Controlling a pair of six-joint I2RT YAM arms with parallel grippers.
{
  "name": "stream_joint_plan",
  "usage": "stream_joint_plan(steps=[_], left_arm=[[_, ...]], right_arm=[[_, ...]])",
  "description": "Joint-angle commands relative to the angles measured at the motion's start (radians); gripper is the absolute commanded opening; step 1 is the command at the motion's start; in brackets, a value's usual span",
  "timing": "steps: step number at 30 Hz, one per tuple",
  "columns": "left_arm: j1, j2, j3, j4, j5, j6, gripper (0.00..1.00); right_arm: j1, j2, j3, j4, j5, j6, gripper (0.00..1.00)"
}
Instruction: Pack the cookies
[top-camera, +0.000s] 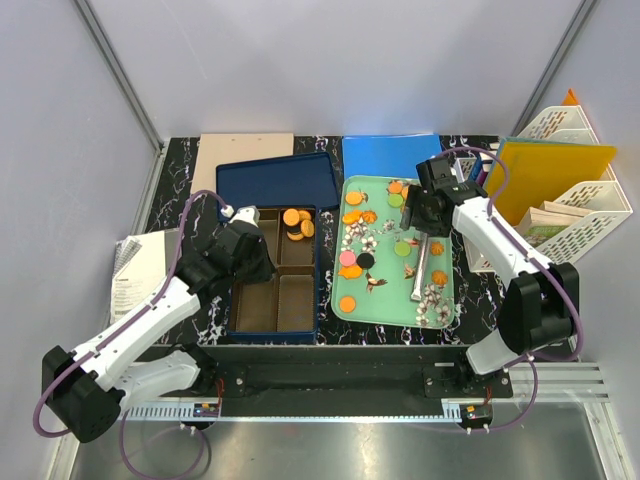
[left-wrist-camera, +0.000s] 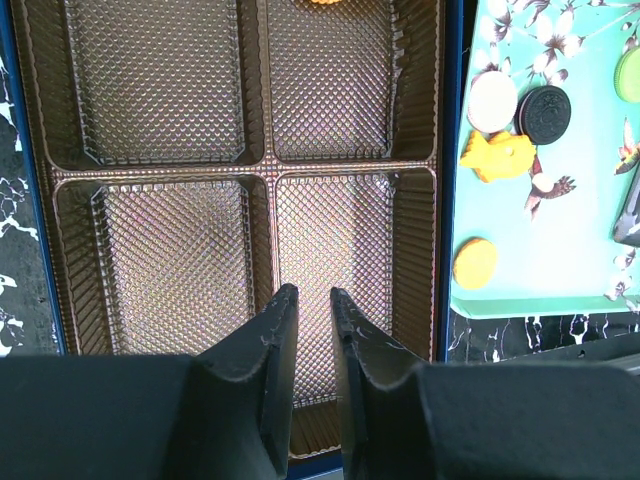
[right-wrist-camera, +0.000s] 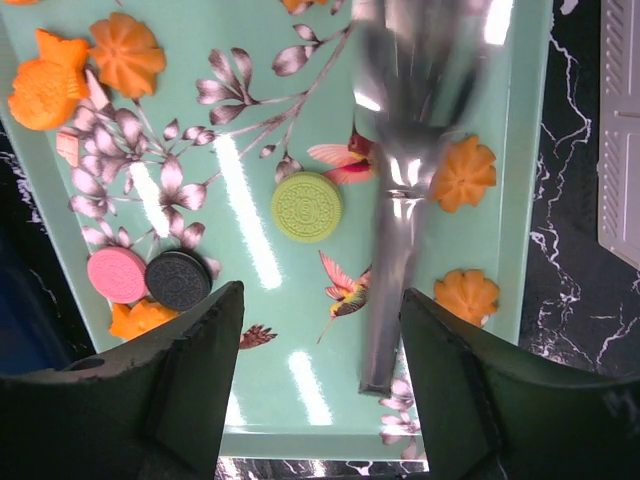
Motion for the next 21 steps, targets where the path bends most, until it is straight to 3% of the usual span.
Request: stream_joint_plan(steps=[1, 6, 12, 13, 15, 16, 21], left_arm=[[0.012, -0.008, 0.004, 0.025, -0.017, 0.026, 0.23], [0.067, 0.028, 0.057, 0.038, 0.010, 0.026, 0.28], [0.228, 0.111, 0.128, 0.130, 0.069, -0.037, 0.43], [0.260, 0.122, 0.140, 0.139, 0.051, -0.046, 0.60], [0.294, 0.168, 0.195, 0.137, -0.032, -0.060, 0.75], [0.338, 0.192, 0.220, 0.134, -0.045, -0.057, 0.99], [0.468, 0.421, 0.519, 0.006, -0.063, -0.029, 0.99]], right_arm=[[-0.005, -0.098, 0.004, 0.070, -0.115, 0.008, 0.71], [-0.002, -0.136, 0.004, 0.192, -0.351, 0.034, 0.70], [0.003, -0.138, 0.067, 0.213, -0.416, 0.000, 0.70], [0.012, -0.133, 0.076, 0.212, -0.399, -0.003, 0.70], [0.055, -0.116, 0.093, 0.219, -0.396, 0.015, 0.70], [0.068, -0.107, 0.090, 0.230, -0.416, 0.031, 0.69], [0.125, -0.084, -0.006, 0.395, -0.497, 0.111, 0.68]])
